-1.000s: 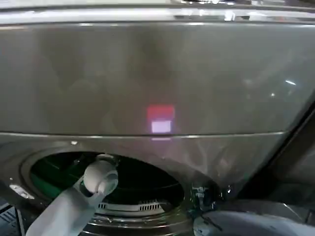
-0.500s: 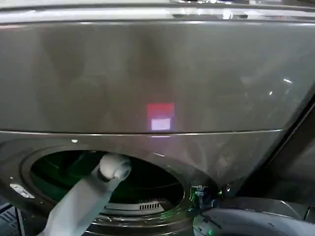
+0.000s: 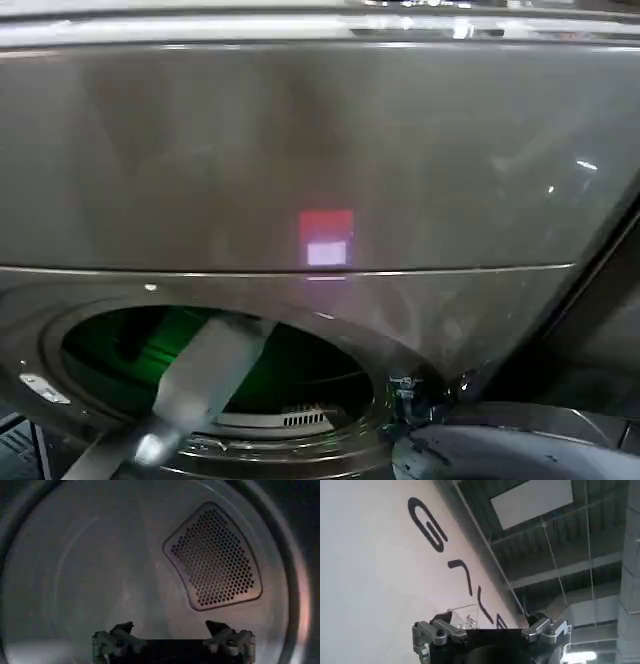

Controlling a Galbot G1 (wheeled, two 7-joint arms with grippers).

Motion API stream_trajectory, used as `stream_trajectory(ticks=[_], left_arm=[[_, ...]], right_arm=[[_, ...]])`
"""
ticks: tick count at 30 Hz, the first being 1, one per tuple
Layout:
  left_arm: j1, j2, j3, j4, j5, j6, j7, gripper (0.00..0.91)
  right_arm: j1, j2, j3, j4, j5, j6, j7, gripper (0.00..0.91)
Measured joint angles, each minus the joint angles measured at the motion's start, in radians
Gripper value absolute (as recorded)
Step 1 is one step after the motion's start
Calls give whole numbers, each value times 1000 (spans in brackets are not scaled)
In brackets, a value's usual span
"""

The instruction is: Grasp the clothes from the dryer.

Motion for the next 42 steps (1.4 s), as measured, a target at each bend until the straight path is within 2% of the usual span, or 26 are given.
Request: stream_trajectory(ticks=[13,27,42], left_arm=[[-76,7,-7,135,11,39,213,907],[-161,21,97,244,120,113,557,907],[-215,78,228,331,281,105,927,907]], right_arm=[[5,-13,-7,-2,2,0,-4,907],[-3,-7,-1,9,2,2,-8,907],[-3,-6,-3,9,1,3,-13,907]])
